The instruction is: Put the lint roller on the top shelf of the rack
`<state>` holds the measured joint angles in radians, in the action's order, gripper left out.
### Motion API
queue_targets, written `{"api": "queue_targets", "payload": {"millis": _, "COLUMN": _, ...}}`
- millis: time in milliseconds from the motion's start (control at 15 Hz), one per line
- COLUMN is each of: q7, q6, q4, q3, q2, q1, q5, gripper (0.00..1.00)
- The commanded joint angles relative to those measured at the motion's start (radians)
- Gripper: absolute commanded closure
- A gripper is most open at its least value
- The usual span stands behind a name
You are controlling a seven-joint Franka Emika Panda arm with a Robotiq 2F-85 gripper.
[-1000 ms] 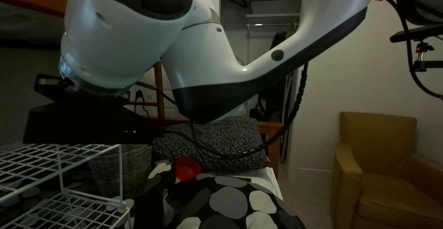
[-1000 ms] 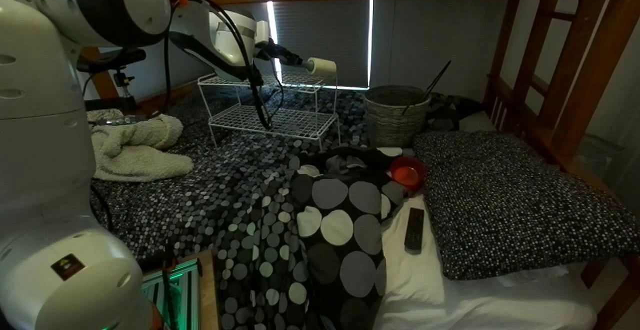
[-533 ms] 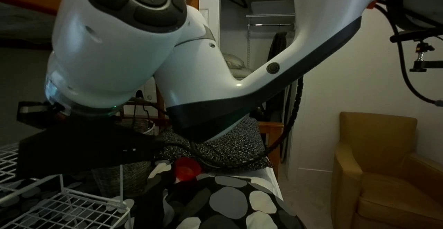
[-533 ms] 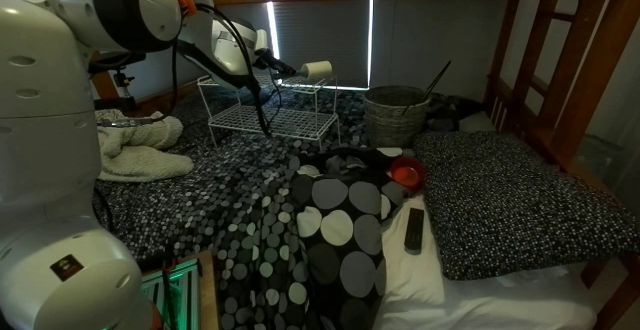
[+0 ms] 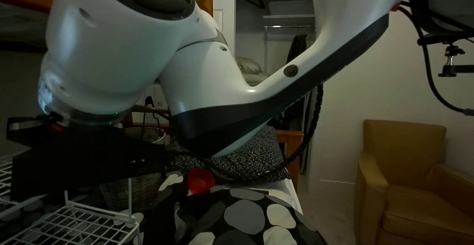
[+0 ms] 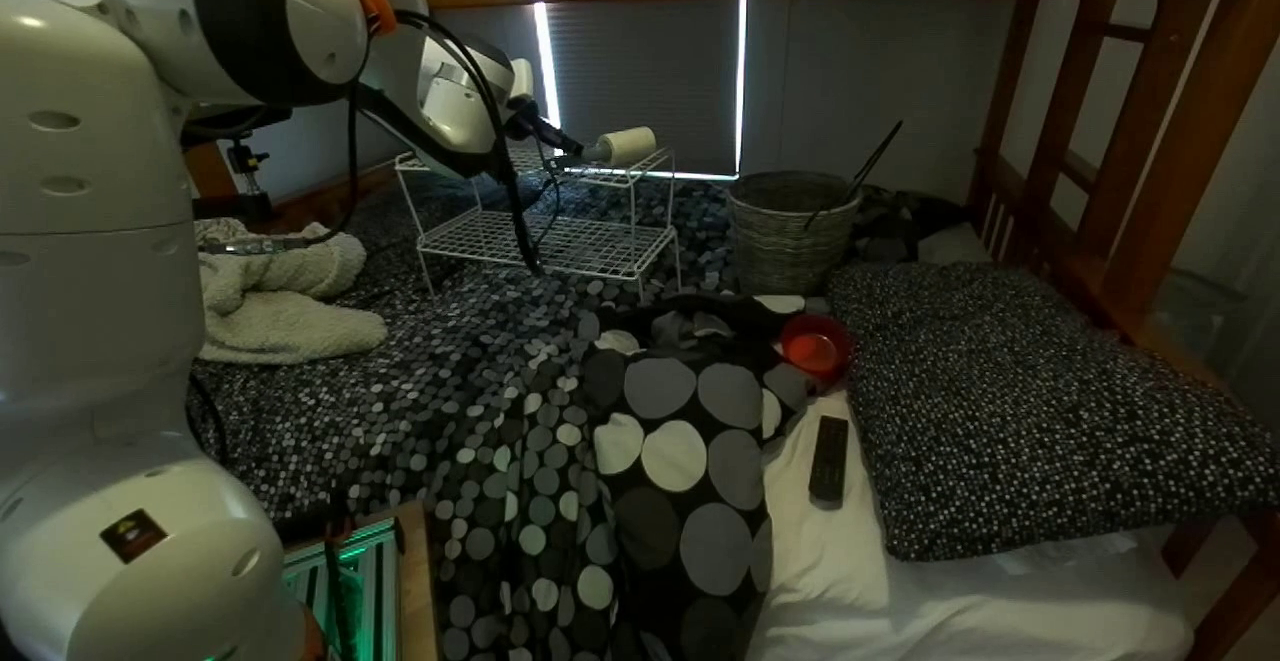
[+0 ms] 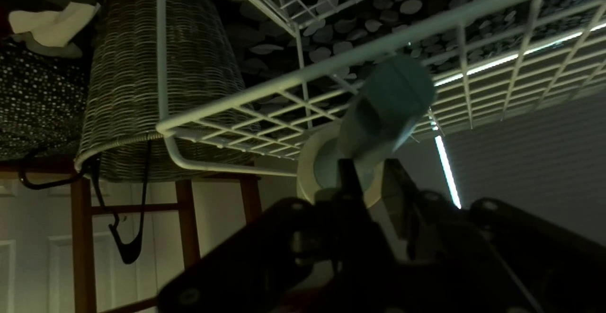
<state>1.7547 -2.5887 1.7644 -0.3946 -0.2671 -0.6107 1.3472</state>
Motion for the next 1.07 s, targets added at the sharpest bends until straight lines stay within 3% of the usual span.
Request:
{"api": "queue_targets", "payload": {"millis": 0, "q7": -0.004, "q6": -0.010, "q4": 0.022, "q3": 0.001, "q2": 0.035, "q1": 0.010, "q5": -0.025, "gripper": 0.56}}
{"api": "queue_targets", "payload": {"millis": 133, "q7": 0.035, "q6": 0.000, "q4": 0.024, "q3": 0.008, "q2": 0.065, "q1": 0.008, "q5": 0.009, "gripper": 0.50}}
{"api": "queue_targets", "payload": {"millis": 333, "q7": 0.083, "q6": 0.002, "q4": 0.054, "q3": 0.012, "q2": 0.156, "q1": 0.020, "q5": 0.033, "gripper": 0.27}}
{"api": "queue_targets", "payload": {"millis": 600, "q7": -0.006, "q6": -0.008, "q4": 0.192, "q3": 0.008, "q2": 0.305, "q1": 0.070, "q5": 0.007, "gripper": 0.00}}
{"api": "queue_targets", "payload": {"millis": 733, "q7": -0.005, "q6": -0.039, "q4": 0.302, "q3": 0.014, "q2": 0.415, "q1": 0.109, "q5": 0.008, "gripper": 0.00}}
{"api": "queue_targets", "payload": {"millis": 867, "q7": 0.074, "q6": -0.097, "q4": 0.399, "q3": 0.016, "q2": 0.518, "q1": 0.149, "q5": 0.119, "gripper": 0.00}}
{"api": "queue_targets", "payload": {"millis": 933, "q7": 0.143, "q6": -0.127, "q4": 0.441, "q3": 0.048, "q2": 0.569, "q1": 0.138, "q5": 0.165, "gripper": 0.00}}
{"api": "queue_targets", "payload": {"millis": 1000, "q7": 0.042, "q6": -0.076, "q4": 0.300, "q3": -0.003, "q2": 0.427, "q1": 0.152, "q5": 0.088, "gripper": 0.00}}
